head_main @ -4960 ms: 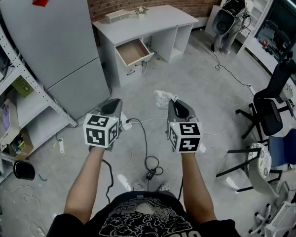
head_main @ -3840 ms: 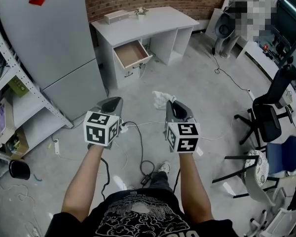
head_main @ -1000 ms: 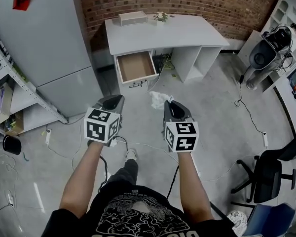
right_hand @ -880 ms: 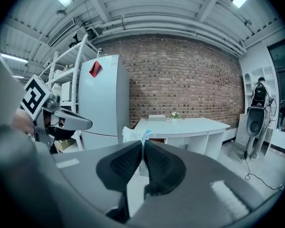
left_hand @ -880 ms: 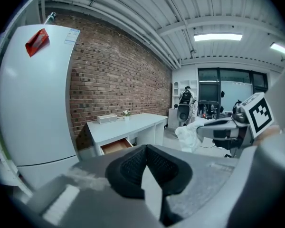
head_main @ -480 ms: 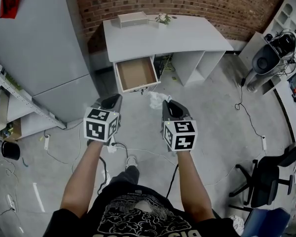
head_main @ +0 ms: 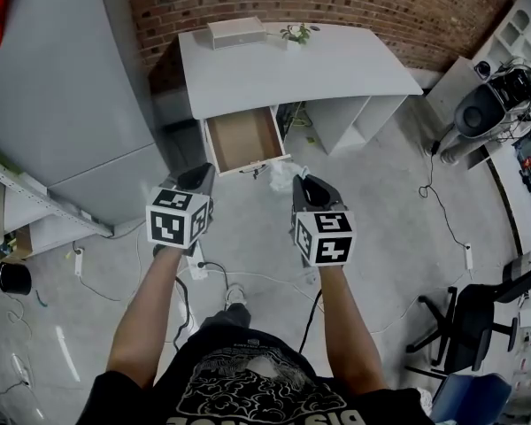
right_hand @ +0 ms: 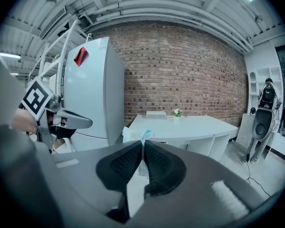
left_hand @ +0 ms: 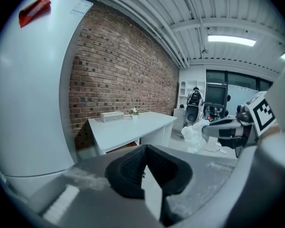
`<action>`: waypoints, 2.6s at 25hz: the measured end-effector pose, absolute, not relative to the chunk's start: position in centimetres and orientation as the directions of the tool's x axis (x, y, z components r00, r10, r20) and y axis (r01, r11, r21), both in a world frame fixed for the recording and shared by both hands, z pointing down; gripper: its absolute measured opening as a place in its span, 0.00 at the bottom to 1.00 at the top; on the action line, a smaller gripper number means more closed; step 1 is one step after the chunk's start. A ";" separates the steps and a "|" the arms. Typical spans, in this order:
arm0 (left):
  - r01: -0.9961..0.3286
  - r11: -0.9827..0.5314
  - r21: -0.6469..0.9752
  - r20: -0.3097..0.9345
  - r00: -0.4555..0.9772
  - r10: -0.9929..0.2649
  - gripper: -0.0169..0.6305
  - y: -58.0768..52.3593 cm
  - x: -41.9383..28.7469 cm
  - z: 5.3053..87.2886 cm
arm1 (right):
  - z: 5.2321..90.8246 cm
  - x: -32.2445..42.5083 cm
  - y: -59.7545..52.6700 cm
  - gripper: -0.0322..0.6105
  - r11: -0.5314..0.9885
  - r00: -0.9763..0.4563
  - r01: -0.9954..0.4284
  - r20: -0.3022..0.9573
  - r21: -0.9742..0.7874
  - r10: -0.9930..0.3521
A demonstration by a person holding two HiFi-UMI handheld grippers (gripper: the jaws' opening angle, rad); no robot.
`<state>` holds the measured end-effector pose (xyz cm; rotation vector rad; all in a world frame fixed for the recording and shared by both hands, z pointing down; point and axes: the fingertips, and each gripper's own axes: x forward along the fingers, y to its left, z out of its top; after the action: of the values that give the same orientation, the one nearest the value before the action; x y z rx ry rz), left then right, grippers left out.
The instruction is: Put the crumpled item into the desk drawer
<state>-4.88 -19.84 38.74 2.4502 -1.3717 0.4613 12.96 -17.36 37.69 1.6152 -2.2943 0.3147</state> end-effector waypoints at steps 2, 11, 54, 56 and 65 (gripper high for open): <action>-0.858 -0.502 0.107 0.418 0.497 -0.760 0.03 -21.0 -5.5 39.1 | 38.0 12.3 -18.5 0.08 0.338 -0.310 -0.941 0.391 0.002 -0.867; -0.850 -0.507 0.140 0.427 0.514 -0.744 0.03 -24.6 -6.8 40.4 | 38.1 10.4 -22.4 0.08 0.343 -0.305 -0.939 0.418 0.017 -0.856; -0.963 -0.212 0.168 0.514 0.269 -0.815 0.03 -38.1 -7.8 48.2 | 48.9 7.7 -41.2 0.08 0.638 -0.565 -0.767 0.537 -0.063 -0.626; -0.968 -0.182 0.174 0.527 0.248 -0.813 0.03 -38.4 -8.0 49.1 | 50.0 7.3 -41.9 0.08 0.665 -0.580 -0.744 0.558 -0.066 -0.594; -0.976 -0.061 0.207 0.575 0.172 -0.800 0.03 -39.2 -8.8 53.5 | 55.6 5.5 -44.8 0.08 0.761 -0.629 -0.643 0.622 -0.080 -0.466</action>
<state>-8.84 -39.24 53.48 1.9054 -1.6716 0.4178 5.45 -44.81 55.62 0.8281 -2.3655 0.3957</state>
